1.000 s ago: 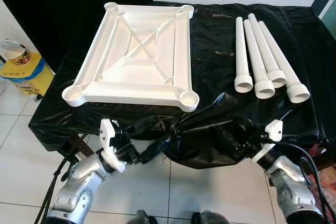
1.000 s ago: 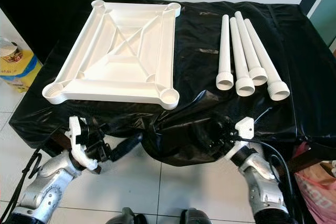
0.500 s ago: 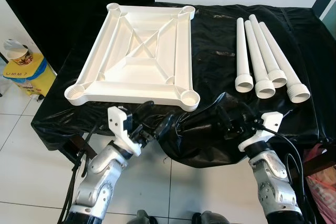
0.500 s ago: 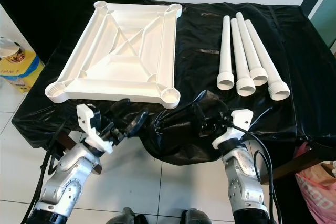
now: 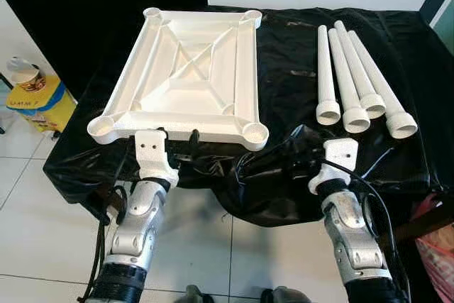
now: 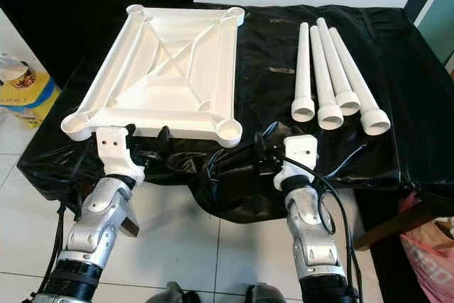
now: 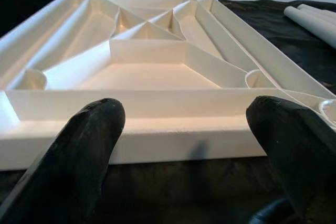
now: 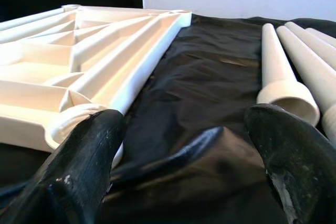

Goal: Building children table

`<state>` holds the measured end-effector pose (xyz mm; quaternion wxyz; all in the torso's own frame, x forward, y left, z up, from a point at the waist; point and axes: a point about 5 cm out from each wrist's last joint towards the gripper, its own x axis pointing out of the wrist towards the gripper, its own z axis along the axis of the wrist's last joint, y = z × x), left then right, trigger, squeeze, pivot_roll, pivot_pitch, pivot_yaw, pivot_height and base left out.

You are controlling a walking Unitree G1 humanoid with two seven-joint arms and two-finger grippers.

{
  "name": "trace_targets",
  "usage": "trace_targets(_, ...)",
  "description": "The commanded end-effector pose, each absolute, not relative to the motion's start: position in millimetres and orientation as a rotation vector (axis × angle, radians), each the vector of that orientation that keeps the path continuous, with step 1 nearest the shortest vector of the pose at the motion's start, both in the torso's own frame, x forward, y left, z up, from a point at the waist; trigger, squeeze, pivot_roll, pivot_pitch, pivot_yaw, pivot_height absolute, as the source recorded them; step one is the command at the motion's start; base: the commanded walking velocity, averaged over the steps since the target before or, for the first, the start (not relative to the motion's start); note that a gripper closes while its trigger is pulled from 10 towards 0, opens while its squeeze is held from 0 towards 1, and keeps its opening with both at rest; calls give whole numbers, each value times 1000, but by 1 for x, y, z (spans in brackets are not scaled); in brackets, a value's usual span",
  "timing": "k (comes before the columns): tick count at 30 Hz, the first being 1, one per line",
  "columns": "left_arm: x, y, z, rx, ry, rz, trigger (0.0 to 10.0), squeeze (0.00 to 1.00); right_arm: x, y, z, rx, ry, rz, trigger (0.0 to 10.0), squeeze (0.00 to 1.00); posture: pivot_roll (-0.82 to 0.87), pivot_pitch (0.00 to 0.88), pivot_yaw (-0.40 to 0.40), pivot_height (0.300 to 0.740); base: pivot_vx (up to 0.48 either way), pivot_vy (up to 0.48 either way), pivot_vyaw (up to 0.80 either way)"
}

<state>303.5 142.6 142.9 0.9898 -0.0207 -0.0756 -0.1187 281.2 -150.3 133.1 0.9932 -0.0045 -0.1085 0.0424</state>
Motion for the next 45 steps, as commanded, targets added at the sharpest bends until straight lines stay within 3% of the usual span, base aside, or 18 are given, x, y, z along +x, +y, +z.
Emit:
trace_targets(1, 307, 150, 143, -50, -132, -137, 10000, 0, 281, -157, 138, 7, -241, 57, 10000, 0, -58, 72, 30, 740, 0, 0, 0)
trace_targets(11, 320, 139, 151, 8, -184, -157, 10000, 0, 287, -156, 147, -85, -288, 31, 10000, 0, -59, 72, 16, 740, 0, 0, 0)
trace_targets(24, 325, 153, 168, 62, -250, -132, 10000, 0, 294, -144, 150, -34, -313, 125, 10000, 0, -47, 24, 27, 740, 0, 0, 0)
trace_targets(45, 322, 161, 168, -3, -273, -188, 10000, 0, 309, -165, 159, -70, -344, 102, 10000, 0, -25, 0, -12, 740, 0, 0, 0)
